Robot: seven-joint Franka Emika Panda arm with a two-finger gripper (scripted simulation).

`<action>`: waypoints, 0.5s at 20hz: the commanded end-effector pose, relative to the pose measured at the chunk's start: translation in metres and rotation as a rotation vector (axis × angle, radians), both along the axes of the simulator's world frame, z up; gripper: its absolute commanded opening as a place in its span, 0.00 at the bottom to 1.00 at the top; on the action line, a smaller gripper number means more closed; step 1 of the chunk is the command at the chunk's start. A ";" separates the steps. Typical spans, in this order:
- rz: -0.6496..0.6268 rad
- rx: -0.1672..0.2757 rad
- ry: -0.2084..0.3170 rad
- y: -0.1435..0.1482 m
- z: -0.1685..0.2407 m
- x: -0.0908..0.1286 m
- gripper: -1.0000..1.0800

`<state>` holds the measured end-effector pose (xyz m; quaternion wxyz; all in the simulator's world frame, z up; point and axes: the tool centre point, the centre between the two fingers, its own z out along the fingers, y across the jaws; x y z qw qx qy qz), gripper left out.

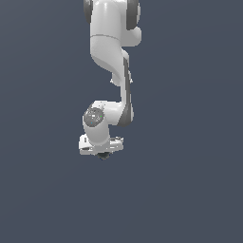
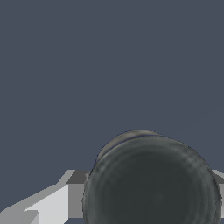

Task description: Pick up the object and move it to a goal position.

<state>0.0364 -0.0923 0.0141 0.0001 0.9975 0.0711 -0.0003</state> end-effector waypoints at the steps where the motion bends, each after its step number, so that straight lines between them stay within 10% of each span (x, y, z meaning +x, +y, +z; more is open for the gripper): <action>1: 0.000 0.000 -0.001 0.000 0.000 0.000 0.00; 10: 0.000 0.000 0.000 -0.008 0.003 -0.010 0.00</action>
